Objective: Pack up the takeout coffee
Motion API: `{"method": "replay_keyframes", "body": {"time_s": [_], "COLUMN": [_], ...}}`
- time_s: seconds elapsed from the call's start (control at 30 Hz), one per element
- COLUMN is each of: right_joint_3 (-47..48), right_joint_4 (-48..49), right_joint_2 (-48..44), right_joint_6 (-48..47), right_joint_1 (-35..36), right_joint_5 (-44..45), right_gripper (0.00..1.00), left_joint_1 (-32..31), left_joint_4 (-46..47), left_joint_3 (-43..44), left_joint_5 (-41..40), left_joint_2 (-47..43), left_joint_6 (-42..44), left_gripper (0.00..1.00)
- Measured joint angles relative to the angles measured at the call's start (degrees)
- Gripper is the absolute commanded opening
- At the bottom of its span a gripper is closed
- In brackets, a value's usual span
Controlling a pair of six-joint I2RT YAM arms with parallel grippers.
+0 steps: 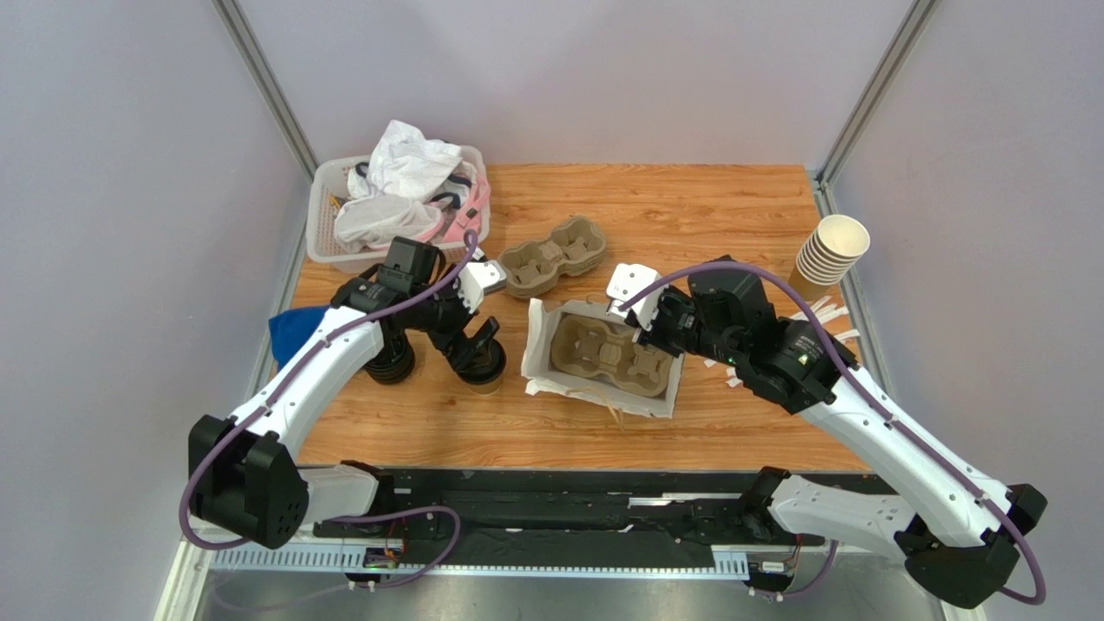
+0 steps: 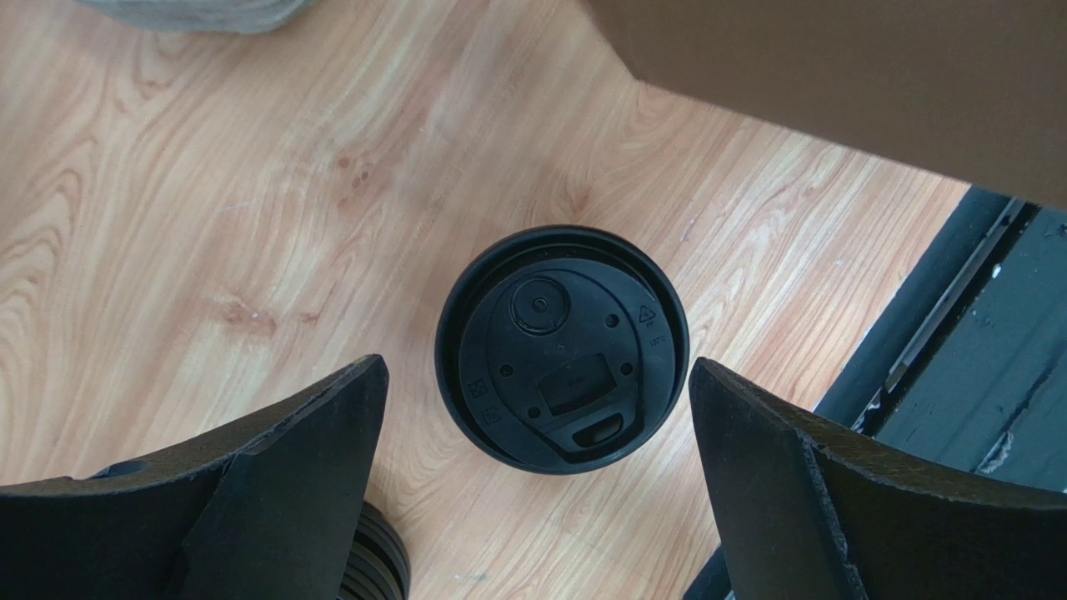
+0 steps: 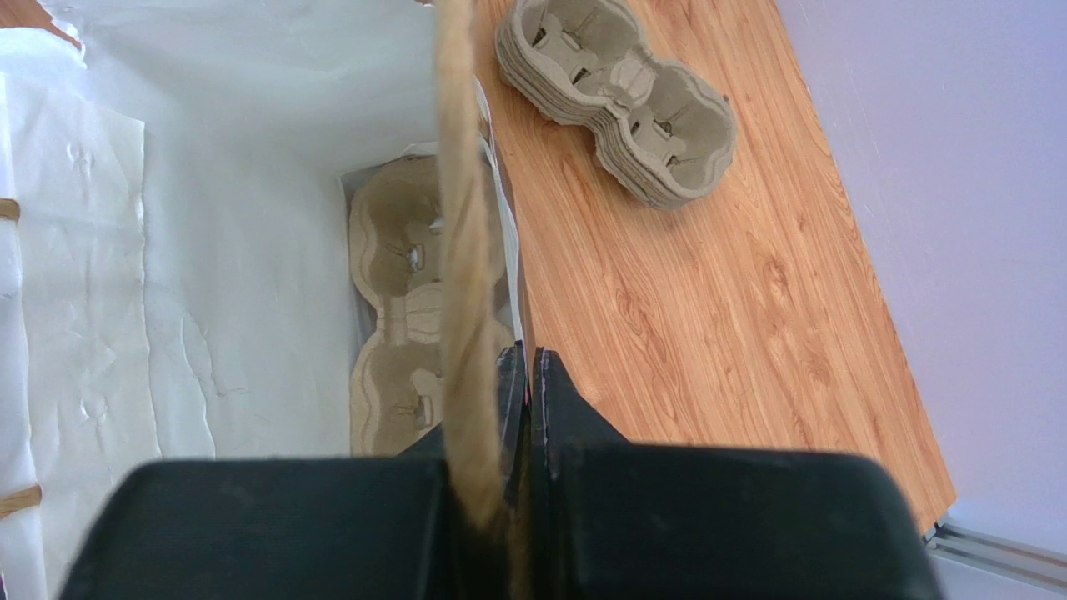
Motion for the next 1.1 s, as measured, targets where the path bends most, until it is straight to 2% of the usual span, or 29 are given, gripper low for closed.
{"method": "replay_keyframes", "body": {"time_s": [0.77, 1.1], "right_joint_3": [-0.11, -0.13], "right_joint_4": [-0.07, -0.09], "right_joint_2": [0.90, 0.92], "right_joint_6": [0.11, 0.28], "right_joint_1": [0.00, 0.00], "right_joint_5": [3.50, 3.89], "right_gripper": [0.00, 0.00], "left_joint_1": [-4.50, -6.32], "left_joint_4": [1.42, 3.32], "left_joint_3": [-1.16, -2.21], "left_joint_5": [-6.73, -6.27], "left_joint_2": [3.04, 3.04], "left_joint_6": [-0.04, -0.44], "left_gripper": [0.99, 0.99]}}
